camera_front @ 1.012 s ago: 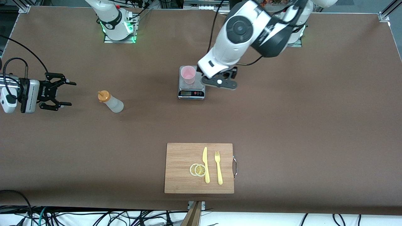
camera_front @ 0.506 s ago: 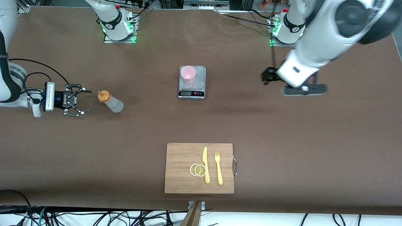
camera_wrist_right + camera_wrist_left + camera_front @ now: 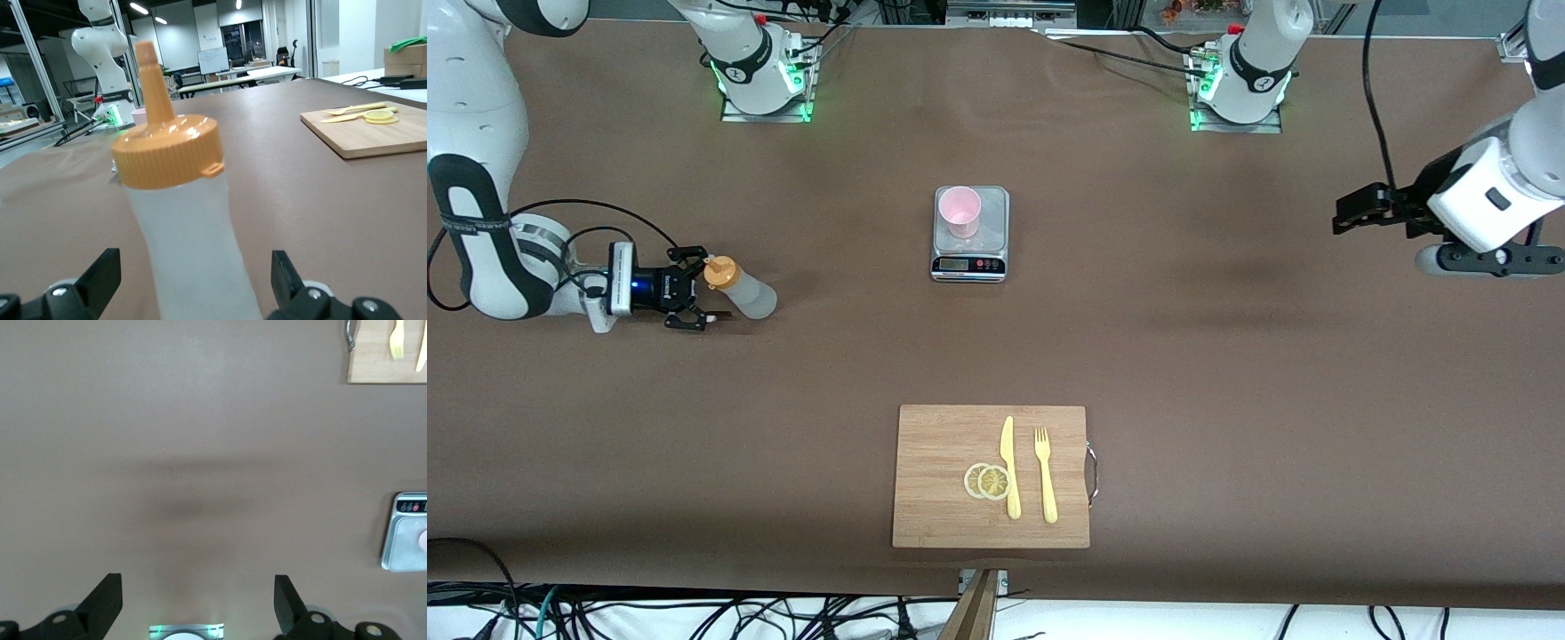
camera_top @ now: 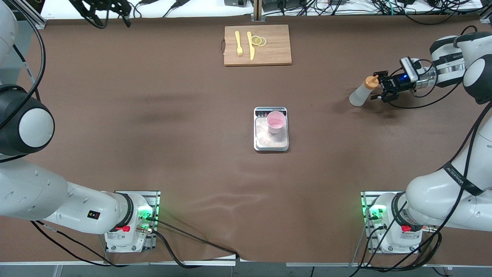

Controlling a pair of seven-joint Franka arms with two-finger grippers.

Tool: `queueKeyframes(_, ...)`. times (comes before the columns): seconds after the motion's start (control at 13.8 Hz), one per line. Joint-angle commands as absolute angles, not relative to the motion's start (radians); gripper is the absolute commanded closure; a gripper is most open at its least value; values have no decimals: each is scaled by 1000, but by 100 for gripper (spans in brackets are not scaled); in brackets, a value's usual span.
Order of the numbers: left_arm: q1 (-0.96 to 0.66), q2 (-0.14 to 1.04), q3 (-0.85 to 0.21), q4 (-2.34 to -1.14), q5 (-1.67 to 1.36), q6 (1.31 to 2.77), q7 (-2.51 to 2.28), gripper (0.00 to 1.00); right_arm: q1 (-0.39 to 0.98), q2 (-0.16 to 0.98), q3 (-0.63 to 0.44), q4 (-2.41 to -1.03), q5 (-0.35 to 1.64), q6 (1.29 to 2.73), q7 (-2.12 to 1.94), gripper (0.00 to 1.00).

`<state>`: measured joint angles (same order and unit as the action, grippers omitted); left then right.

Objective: Add sauce to pink cup with both arms
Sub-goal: 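Grasp the sauce bottle with the right gripper and lift it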

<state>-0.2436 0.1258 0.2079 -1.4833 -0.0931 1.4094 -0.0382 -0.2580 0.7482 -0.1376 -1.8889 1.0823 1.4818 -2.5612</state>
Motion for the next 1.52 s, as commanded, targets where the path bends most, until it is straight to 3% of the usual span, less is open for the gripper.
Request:
queueKeyframes(0.0, -198, 126, 170, -1459, -58, 1367, 26, 0, -233, 759, -124, -1876, 1098, 1460, -2565, 0)
queueKeyframes(0.29, -161, 126, 112, -1447, 12, 1344, 55, 0, -207, 769, -112, -1871, 1098, 1465, -2551, 0)
queueKeyframes(0.36, -163, 126, 110, -1445, 12, 1342, 57, 0, -199, 769, -110, -1870, 1097, 1463, -2540, 4)
queueKeyframes(0.58, -167, 135, 112, -1442, 12, 1341, 61, 0, -180, 767, -91, -1848, 1078, 1476, -2516, 86)
queueKeyframes(0.65, -167, 137, 112, -1442, 9, 1341, 61, 0, -170, 767, -87, -1847, 1074, 1479, -2514, 98)
queueKeyframes(1.08, -179, 140, 109, -1440, 12, 1341, 60, 0, -91, 720, -61, -1740, 939, 1506, -2372, 100)
queueKeyframes(1.45, -175, 161, 112, -1408, 9, 1341, 61, 0, 35, 551, 9, -1710, 631, 1629, -1949, 100)
